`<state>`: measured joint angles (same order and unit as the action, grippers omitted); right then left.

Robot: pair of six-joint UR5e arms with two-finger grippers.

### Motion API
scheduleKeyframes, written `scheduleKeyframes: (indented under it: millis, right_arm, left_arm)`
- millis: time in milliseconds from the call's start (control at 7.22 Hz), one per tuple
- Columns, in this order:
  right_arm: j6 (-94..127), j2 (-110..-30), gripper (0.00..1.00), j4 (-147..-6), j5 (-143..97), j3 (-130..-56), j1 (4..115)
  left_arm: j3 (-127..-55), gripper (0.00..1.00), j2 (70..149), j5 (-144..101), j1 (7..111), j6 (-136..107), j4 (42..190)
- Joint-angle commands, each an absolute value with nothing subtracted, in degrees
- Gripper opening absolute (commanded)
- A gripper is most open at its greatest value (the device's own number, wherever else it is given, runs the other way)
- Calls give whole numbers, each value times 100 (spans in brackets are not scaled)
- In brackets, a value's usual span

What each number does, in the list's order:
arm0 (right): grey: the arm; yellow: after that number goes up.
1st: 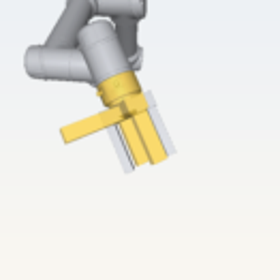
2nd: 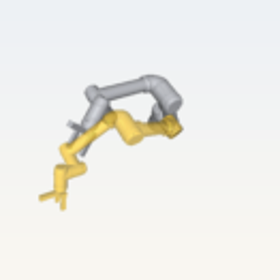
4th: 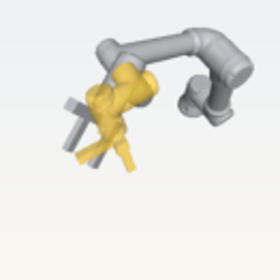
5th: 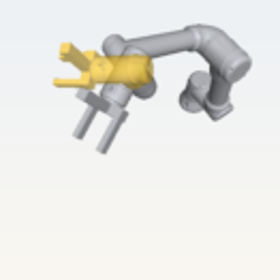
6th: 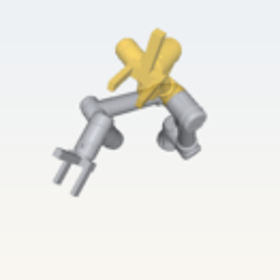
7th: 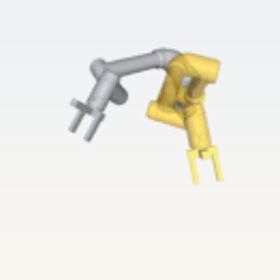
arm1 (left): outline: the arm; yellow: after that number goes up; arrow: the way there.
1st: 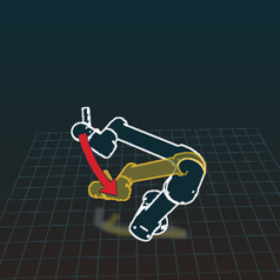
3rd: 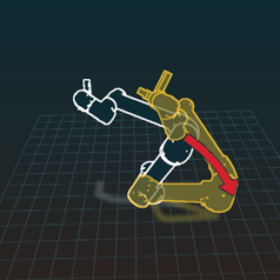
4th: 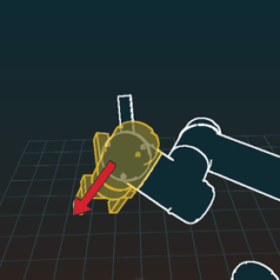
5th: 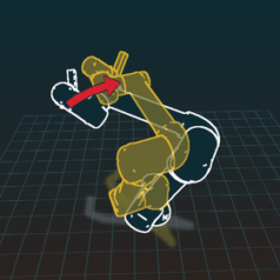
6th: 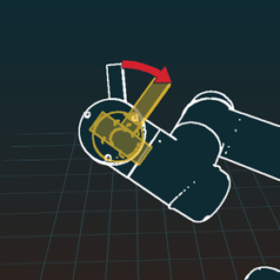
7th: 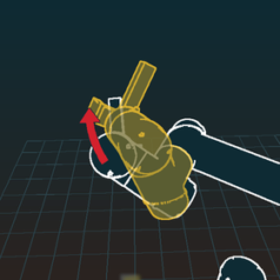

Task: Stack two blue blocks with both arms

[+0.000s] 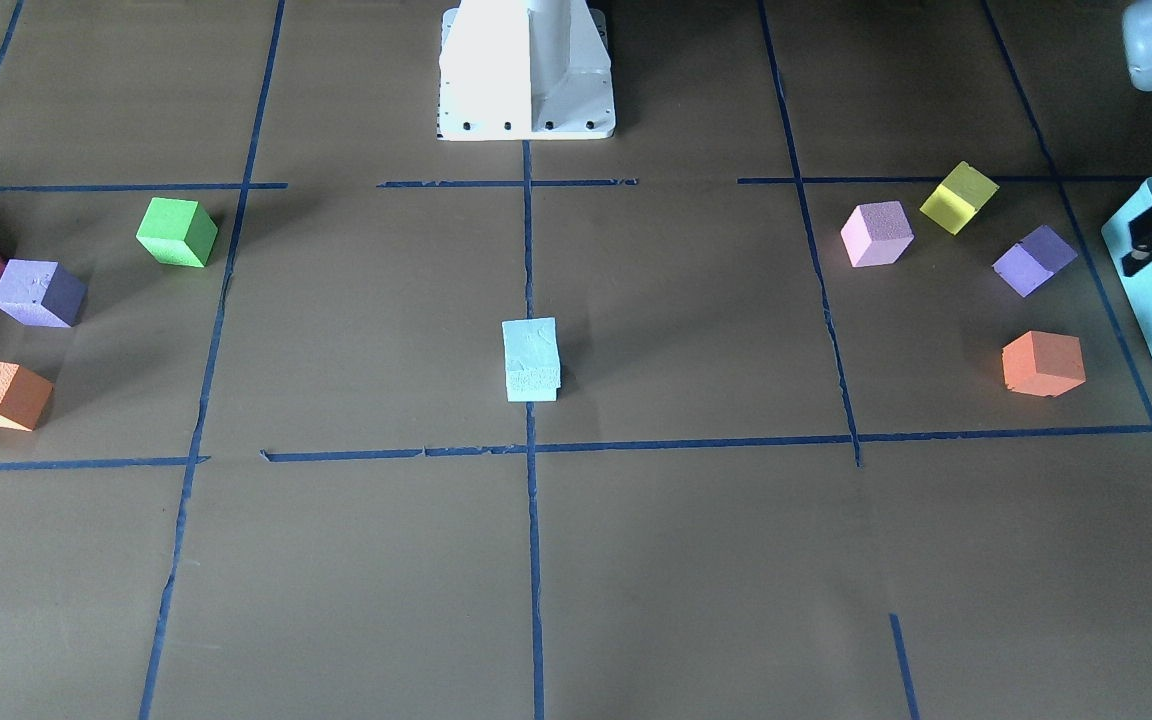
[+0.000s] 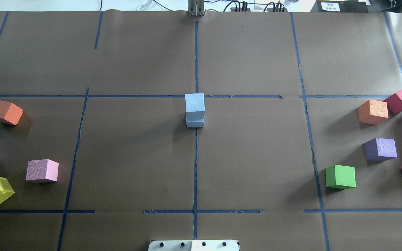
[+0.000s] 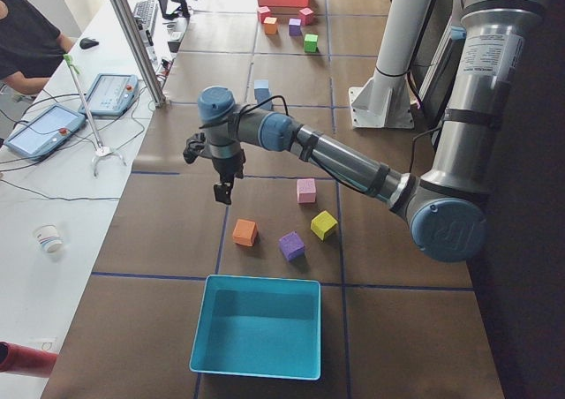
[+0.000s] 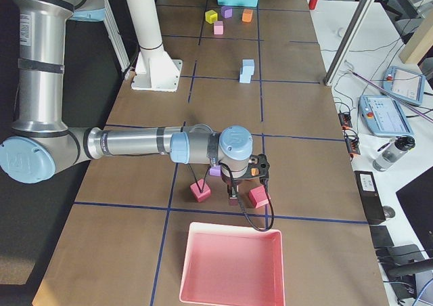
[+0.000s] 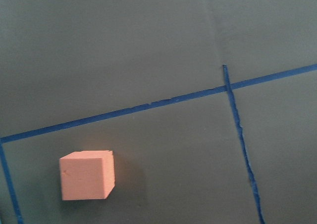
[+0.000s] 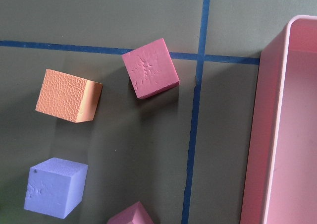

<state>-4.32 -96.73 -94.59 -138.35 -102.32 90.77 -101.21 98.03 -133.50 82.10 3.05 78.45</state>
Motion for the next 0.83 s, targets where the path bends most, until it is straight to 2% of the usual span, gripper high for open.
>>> scheduleKeyframes:
  millis: [0,139,693]
  right_arm:
    - [-431,-9650,100,-9457,-13834,-10230,9114]
    - [-431,-9642,100,-9466,-13834,-10230,9114]
    - [-431,-9642,100,-9466,-13843,-10213,9114]
  left_arm:
    - [-9292,100,9529,-13456,8840,1291,8197]
    - [-9273,100,9223,-13456,8929,1248,8444]
    - [-9176,100,8861,-13456,8956,967,8630]
